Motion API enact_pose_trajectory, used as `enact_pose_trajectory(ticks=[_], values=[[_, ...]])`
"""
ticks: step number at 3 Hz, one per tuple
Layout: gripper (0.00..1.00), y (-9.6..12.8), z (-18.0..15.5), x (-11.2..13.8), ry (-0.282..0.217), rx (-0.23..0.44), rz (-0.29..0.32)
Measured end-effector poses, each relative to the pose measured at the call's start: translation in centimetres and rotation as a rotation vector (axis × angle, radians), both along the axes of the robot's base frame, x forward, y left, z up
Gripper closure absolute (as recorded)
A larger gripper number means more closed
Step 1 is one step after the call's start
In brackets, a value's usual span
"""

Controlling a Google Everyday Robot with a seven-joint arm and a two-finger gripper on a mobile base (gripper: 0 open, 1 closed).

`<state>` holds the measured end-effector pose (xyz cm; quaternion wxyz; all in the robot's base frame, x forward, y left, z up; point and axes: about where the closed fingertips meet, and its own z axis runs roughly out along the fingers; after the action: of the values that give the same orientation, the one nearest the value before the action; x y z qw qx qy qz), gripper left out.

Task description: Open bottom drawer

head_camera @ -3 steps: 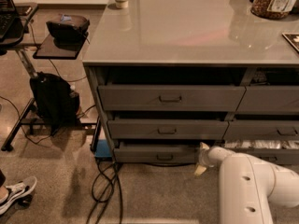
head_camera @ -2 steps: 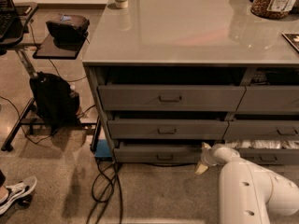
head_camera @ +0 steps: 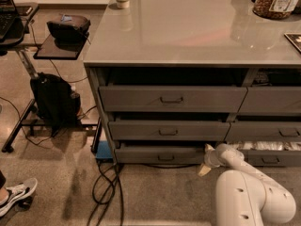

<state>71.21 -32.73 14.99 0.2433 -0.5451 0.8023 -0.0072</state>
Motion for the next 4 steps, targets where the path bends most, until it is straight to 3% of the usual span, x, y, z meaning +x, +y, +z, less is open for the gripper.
enact_pose_trajectory(ticks=[1, 2, 3, 4], values=[[0.19, 0.6, -0.2, 1.1, 0.006, -0.005, 0.043], [0.43, 1.8, 1.0, 3.3, -0.033, -0.042, 0.135], [0.66, 4.1, 1.7, 3.7, -0.066, -0.083, 0.238], [0.88, 4.8, 2.9, 3.3, -0.111, -0.111, 0.271]])
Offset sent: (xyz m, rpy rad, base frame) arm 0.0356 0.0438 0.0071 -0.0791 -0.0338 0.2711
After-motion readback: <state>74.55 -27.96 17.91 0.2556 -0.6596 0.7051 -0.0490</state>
